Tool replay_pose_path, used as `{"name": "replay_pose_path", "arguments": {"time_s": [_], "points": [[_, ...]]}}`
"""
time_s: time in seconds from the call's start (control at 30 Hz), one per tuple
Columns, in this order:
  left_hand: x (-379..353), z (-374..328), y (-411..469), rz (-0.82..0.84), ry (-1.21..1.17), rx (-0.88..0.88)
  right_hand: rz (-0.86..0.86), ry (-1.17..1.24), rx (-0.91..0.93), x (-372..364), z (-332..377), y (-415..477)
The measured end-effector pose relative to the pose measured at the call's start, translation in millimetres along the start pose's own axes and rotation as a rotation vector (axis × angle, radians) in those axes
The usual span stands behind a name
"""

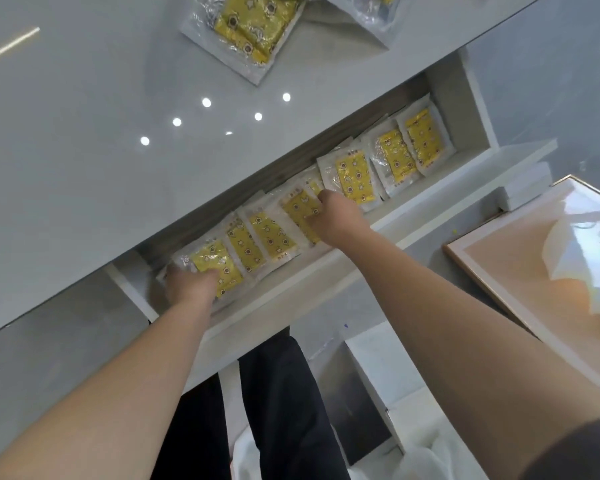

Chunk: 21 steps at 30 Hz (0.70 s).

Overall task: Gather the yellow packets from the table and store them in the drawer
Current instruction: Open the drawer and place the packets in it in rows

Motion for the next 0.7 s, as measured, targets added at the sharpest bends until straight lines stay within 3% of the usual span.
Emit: {"name": "replay_pose_path", "arguments": {"time_s": [0.1, 0.27, 0.37, 0.43, 0.53, 0.7], "points": [[7, 4, 0, -0.066, 0.13, 0.038, 0.012, 0.065, 0.019, 0, 2, -3], [-6, 21, 6, 0.149, 0.307, 0.162, 0.023, 0.124, 0.055, -10, 3, -5], [5, 8, 2, 0.126, 0.465, 0.133, 0.013, 0.166, 0.074, -14, 5, -6], [14, -16, 3, -0.001, 0.715, -0.021, 0.01, 0.173, 0.087, -16, 6, -6], [13, -60, -8, -0.279, 1.075, -0.414, 0.014, 0.187, 0.091, -21, 8, -7], [0, -79, -2, -0.351, 1.129, -0.669, 0.009, 0.21, 0.141, -28, 16, -8]]}}
Point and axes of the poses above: each hand's wrist, its own y-axis towards the middle knuckle, its own x-axis out of the back of the hand, z = x × y, the point moved 10 cm from there along y, towards the middle knuckle, and after that the axes turned 7 degrees about x, right-handed, at the moved point
